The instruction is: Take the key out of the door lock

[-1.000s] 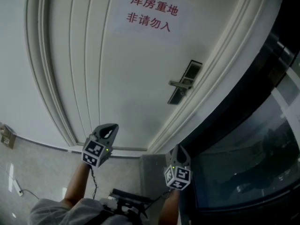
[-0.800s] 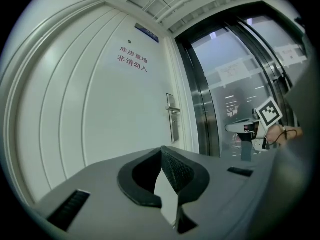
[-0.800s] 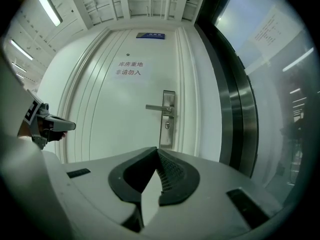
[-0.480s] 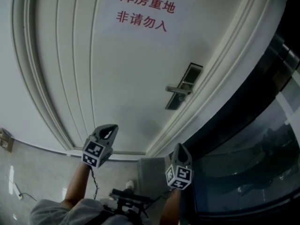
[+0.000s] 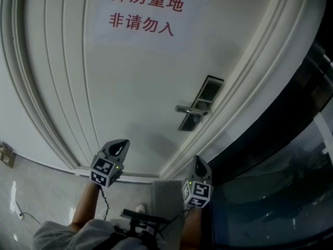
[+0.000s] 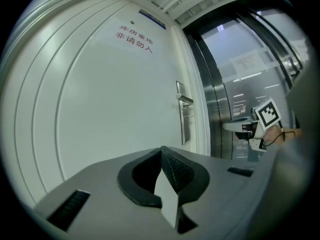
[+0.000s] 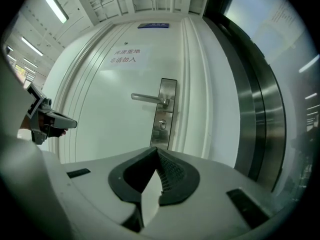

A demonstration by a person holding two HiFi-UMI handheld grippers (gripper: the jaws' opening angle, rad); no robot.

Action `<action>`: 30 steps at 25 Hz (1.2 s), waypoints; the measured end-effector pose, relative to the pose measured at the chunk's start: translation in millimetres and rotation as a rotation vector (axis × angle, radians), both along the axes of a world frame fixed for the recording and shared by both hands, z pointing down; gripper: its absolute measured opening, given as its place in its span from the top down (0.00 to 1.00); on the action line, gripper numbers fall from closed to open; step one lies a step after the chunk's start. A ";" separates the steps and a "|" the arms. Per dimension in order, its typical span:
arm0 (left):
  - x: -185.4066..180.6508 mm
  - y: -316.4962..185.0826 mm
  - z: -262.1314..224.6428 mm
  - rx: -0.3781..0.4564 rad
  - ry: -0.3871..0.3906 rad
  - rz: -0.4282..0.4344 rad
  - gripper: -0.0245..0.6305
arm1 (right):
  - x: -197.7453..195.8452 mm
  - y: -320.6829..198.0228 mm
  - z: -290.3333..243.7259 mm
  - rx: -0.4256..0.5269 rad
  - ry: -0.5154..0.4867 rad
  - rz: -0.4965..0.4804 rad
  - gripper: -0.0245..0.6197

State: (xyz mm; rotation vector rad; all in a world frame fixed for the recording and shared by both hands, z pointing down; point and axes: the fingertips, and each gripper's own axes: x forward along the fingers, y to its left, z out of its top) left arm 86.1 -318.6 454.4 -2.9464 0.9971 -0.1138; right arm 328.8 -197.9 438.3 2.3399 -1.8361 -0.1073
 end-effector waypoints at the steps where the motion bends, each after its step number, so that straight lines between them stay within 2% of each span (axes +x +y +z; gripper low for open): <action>1: 3.0 -2.9 0.9 -0.003 -0.002 -0.006 0.97 | 2.7 -5.6 -1.8 -0.001 0.013 -0.010 0.94; 12: 19.5 -27.8 -0.5 -0.015 -0.011 -0.053 0.97 | 13.0 -52.7 -28.8 -0.002 0.134 -0.064 0.94; 22: 16.0 -39.1 1.8 -0.024 -0.012 -0.077 0.97 | 15.2 -79.5 -39.6 -0.047 0.464 -0.045 0.94; 30: 5.0 -44.8 0.2 -0.024 -0.006 -0.100 0.97 | 15.0 -96.7 -52.9 -0.077 0.656 -0.025 0.94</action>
